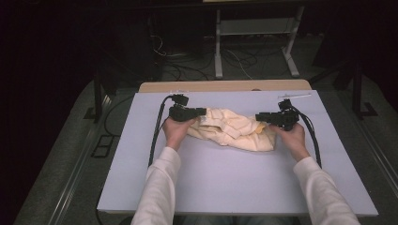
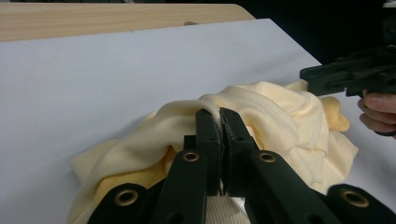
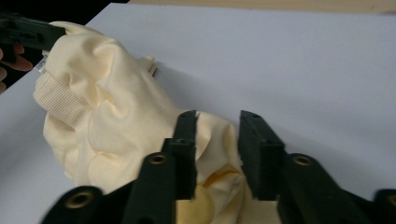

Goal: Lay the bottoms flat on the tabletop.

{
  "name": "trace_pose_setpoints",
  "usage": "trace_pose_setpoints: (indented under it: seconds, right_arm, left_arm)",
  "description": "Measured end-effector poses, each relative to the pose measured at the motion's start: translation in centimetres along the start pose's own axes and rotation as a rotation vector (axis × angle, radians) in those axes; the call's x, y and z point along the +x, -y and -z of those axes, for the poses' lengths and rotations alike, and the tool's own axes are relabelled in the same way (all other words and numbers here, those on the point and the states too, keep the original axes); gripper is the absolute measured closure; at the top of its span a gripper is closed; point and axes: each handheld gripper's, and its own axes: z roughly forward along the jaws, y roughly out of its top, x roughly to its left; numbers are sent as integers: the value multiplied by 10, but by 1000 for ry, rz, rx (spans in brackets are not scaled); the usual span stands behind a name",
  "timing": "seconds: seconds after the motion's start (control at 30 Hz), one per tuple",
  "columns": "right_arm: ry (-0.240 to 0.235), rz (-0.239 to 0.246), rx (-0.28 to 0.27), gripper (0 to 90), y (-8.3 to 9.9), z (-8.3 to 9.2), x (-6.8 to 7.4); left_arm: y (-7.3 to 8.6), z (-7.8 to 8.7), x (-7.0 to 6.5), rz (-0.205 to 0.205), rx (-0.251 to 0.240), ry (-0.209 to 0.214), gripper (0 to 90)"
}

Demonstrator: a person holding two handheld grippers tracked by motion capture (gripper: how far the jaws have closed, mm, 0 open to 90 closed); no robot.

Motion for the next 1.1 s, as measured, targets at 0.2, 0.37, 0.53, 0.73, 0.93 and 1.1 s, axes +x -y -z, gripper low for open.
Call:
trace_pose_setpoints:
  seconds: [0.2,0.37,0.53,0.73,0.93,1.1]
  right_arm:
    - [-79,82,-19,472,-3,7,13]
    - [-135,128,24,421,1,2,24]
    - [-173,168,44,413,9,-7,39]
    - [-175,206,50,384,13,-22,54]
    - [-92,262,115,414,17,-40,57]
    - [-15,329,191,668,21,-51,59]
  left_arm:
    - [-2,-1,1,13,-5,-7,861]
    - [-6,-3,2,24,0,-20,861]
    - [-12,-6,2,35,0,-30,861]
    - [-11,-11,2,70,-1,-33,861]
    - [-11,-12,3,89,0,-29,859]
    - [-11,-12,3,88,4,-24,858]
